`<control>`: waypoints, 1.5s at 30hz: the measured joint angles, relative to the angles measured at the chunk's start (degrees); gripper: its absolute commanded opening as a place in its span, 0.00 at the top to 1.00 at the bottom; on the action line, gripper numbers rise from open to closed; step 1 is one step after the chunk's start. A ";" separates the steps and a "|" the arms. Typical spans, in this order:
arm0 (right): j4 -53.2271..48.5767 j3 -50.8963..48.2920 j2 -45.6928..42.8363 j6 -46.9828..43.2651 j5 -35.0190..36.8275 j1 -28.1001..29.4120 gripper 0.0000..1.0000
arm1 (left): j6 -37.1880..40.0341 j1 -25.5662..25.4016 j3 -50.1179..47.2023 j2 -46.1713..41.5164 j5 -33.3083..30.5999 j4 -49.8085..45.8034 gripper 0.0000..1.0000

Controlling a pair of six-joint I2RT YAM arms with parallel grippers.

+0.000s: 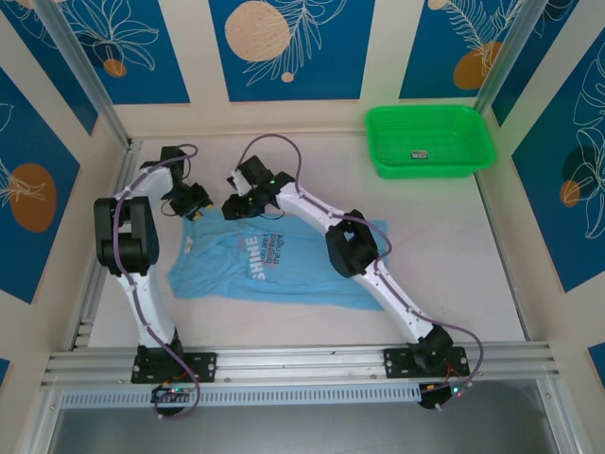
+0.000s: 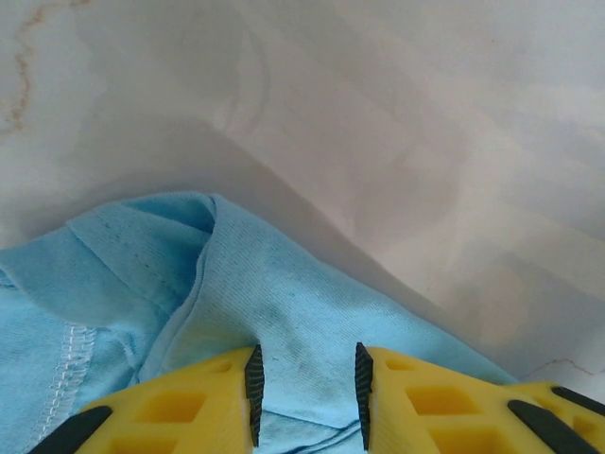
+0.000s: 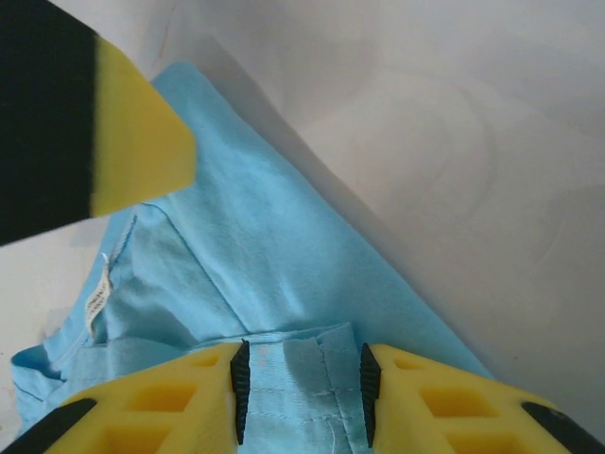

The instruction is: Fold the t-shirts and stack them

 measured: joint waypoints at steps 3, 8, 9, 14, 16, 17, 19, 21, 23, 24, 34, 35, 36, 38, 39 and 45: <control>-0.24 0.00 0.17 -0.02 -0.02 0.00 0.64 | 0.00 0.00 0.00 0.00 0.00 0.00 0.67; -0.39 0.04 0.17 -0.61 -0.04 0.24 0.73 | 0.00 0.00 0.00 0.02 0.00 -0.02 0.67; -0.44 0.07 0.17 -0.76 -0.02 0.33 0.76 | 0.00 0.00 0.00 0.00 0.00 0.00 0.67; -0.63 0.37 0.17 -1.36 -0.28 0.59 0.83 | 0.00 0.00 0.09 0.02 0.00 -0.02 0.67; -0.63 0.37 0.17 -1.42 -0.46 0.66 0.83 | 0.00 0.02 0.11 0.02 -0.15 -0.04 0.67; -0.66 0.37 0.17 -1.53 -0.48 0.66 0.83 | 0.00 0.02 0.11 0.07 -0.31 -0.11 0.67; -0.83 0.37 0.17 -1.99 -0.42 0.70 0.83 | 0.00 0.02 0.22 0.11 -0.79 -0.42 0.67; -0.81 0.24 0.15 -2.64 -0.22 0.72 0.83 | 0.00 0.22 0.37 0.17 -1.29 -0.63 0.66; -0.79 -0.61 -0.28 -3.30 0.31 0.76 0.83 | -0.02 0.28 0.74 0.46 -1.53 -0.66 0.66; -0.85 -1.42 -0.72 -3.65 0.79 0.81 0.83 | 0.00 0.35 0.87 0.66 -1.62 -0.66 0.66; -1.27 -2.99 -2.97 -6.05 3.30 1.31 0.84 | 0.00 0.68 1.18 1.62 -2.40 -1.53 0.66; -1.27 -3.02 -2.97 -6.27 3.39 1.36 0.84 | 0.00 0.72 1.20 1.73 -2.58 -1.57 0.66; -1.31 -3.06 -2.97 -6.47 3.69 1.46 0.84 | 0.00 0.76 1.29 1.86 -2.78 -1.73 0.66; -1.33 -3.37 -3.08 -6.93 4.20 1.62 0.84 | 0.00 0.87 1.44 2.12 -2.93 -1.75 0.66; -1.33 -3.76 -3.32 -7.10 4.42 1.73 0.84 | 0.00 0.92 1.64 2.29 -3.02 -1.88 0.66; -1.27 -10.16 -8.20 -8.61 5.81 2.49 0.84 | 0.00 1.11 2.10 3.39 -3.26 -2.10 0.67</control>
